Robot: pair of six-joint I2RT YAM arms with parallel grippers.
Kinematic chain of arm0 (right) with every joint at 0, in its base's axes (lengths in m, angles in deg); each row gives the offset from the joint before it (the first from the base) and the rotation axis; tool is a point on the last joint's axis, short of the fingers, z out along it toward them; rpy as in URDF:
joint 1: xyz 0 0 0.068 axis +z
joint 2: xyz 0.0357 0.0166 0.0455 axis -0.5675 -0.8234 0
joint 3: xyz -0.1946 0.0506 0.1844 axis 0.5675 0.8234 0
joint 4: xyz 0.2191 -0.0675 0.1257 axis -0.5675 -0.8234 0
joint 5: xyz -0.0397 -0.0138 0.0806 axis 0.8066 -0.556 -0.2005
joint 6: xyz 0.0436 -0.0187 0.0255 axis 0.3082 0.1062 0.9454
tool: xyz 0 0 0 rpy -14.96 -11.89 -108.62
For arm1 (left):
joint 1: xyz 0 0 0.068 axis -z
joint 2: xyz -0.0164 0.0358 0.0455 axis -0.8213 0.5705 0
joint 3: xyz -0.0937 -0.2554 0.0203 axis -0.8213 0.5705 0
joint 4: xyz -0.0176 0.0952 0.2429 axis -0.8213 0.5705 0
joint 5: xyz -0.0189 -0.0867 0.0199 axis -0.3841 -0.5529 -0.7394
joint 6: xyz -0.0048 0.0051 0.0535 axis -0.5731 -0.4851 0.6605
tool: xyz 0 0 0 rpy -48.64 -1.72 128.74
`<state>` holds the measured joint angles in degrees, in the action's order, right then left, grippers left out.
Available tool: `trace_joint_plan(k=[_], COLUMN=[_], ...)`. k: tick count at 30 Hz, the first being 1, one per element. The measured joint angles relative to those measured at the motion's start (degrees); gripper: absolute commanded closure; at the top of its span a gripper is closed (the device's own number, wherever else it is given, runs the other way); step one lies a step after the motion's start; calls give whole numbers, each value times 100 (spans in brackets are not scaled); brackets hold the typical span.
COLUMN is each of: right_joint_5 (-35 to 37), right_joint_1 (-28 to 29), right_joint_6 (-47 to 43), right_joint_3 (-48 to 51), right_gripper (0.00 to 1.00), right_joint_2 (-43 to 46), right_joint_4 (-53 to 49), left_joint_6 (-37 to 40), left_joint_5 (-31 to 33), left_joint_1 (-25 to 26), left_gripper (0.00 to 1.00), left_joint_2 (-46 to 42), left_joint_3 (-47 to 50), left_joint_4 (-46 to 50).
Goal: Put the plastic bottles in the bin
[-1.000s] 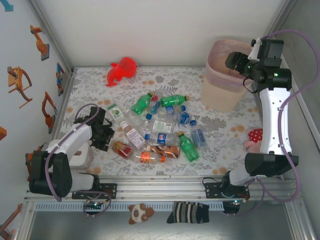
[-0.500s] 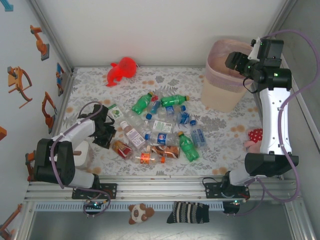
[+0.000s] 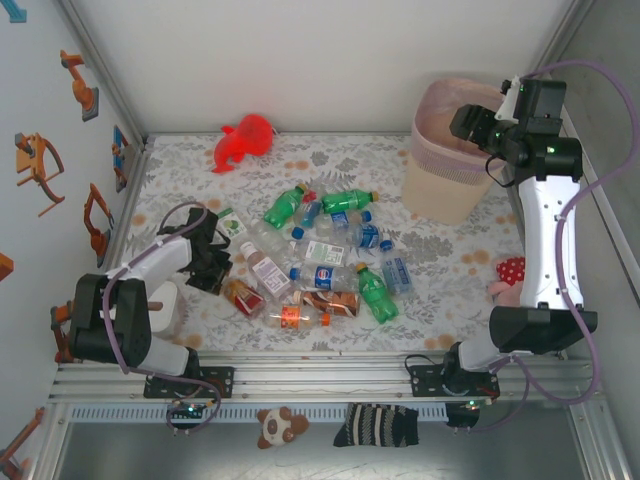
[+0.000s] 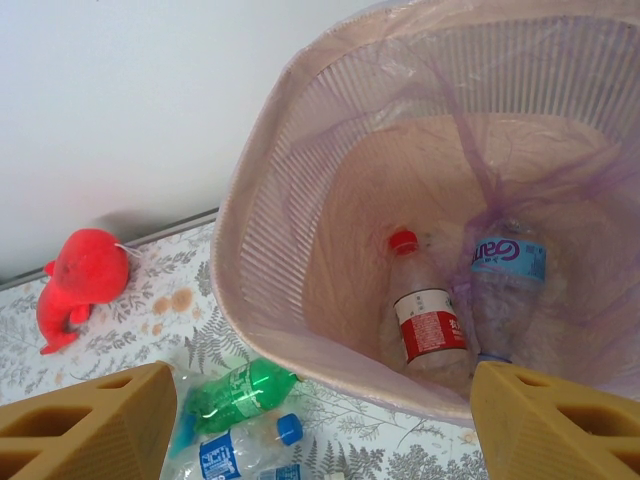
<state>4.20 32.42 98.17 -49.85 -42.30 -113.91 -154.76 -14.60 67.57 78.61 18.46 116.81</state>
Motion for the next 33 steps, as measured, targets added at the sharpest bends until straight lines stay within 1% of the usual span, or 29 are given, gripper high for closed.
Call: trace_joint_plan(k=[6, 10, 14, 18, 21, 25, 29, 33], right_joint_5=[-7, -96, -481, -977, -1366, -1875, -2411, -2879], right_joint_1=[0, 0, 13, 173, 446, 1036, 1635, 2157], right_joint_6=[0, 2, 0, -22, -153, -492, -782, -1051], right_joint_3=[0, 31, 354, 785, 1027, 1296, 1541, 1891], right_gripper=[24, 24, 25, 26, 27, 27, 28, 28], right_joint_2=[101, 225, 468, 719, 859, 1016, 1117, 1191], right_joint_4=[0, 35, 352, 780, 1113, 1506, 1825, 2214], left_joint_6=[166, 509, 1080, 1751, 2216, 2789, 3331, 3888], left_joint_5=[389, 660, 754, 619, 332, -313, -1108, -1867], left_joint_1=[-2, -2, -2, 0, 4, 48, 212, 529], left_gripper=[68, 72, 78, 82, 88, 94, 99, 100], left_joint_2=[-544, -1058, -1683, -2352, -2730, -2999, -3005, -2879], left_joint_3=[-382, -750, -938, -970, -1014, -1097, -1305, -1711], left_joint_4=[367, 494, 376, -11, -409, -1054, -1661, -2103])
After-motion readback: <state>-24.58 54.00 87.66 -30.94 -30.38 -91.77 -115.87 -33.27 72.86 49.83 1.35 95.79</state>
